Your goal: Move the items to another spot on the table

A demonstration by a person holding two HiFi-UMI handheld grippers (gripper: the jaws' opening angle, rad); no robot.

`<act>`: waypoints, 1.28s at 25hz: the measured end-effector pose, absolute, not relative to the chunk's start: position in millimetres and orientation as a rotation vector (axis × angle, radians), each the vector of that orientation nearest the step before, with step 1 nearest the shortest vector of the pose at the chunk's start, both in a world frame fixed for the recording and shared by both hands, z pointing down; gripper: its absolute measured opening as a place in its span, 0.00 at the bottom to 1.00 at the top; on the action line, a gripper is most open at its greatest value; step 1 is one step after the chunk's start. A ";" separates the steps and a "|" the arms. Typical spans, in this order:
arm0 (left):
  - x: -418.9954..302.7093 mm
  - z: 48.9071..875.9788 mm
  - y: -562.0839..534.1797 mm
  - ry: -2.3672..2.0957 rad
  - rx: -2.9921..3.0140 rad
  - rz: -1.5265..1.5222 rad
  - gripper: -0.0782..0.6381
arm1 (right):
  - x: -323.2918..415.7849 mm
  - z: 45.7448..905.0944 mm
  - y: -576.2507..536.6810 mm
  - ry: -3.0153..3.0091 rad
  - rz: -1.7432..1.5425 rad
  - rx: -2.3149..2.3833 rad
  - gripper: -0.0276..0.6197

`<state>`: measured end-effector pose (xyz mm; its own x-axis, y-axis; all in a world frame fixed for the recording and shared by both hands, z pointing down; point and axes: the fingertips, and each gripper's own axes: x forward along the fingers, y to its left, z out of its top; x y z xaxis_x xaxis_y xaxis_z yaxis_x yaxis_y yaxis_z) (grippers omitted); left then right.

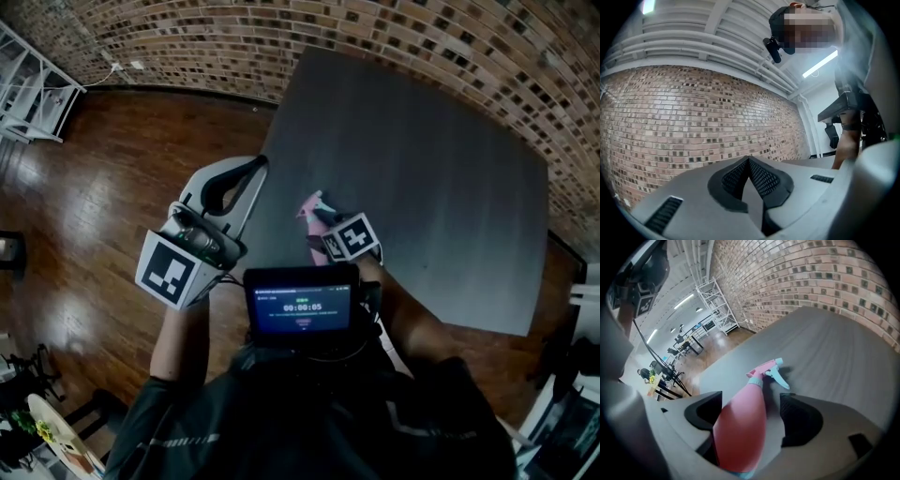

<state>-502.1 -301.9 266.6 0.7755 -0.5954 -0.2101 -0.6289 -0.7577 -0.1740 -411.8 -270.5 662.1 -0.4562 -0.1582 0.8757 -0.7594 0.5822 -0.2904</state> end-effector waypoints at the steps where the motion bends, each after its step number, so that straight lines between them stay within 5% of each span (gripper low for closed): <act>1: -501.7 266.8 -304.6 0.963 -2.740 0.204 0.10 | -416.1 661.9 -269.6 -1.939 0.878 0.716 0.65; 23: -498.1 287.8 -323.8 0.994 -2.796 0.201 0.10 | -431.7 686.7 -261.3 -1.843 0.980 0.635 0.63; 32: -482.4 282.5 -312.5 0.920 -2.818 0.230 0.10 | -396.2 633.4 -282.9 -2.054 1.064 0.860 0.63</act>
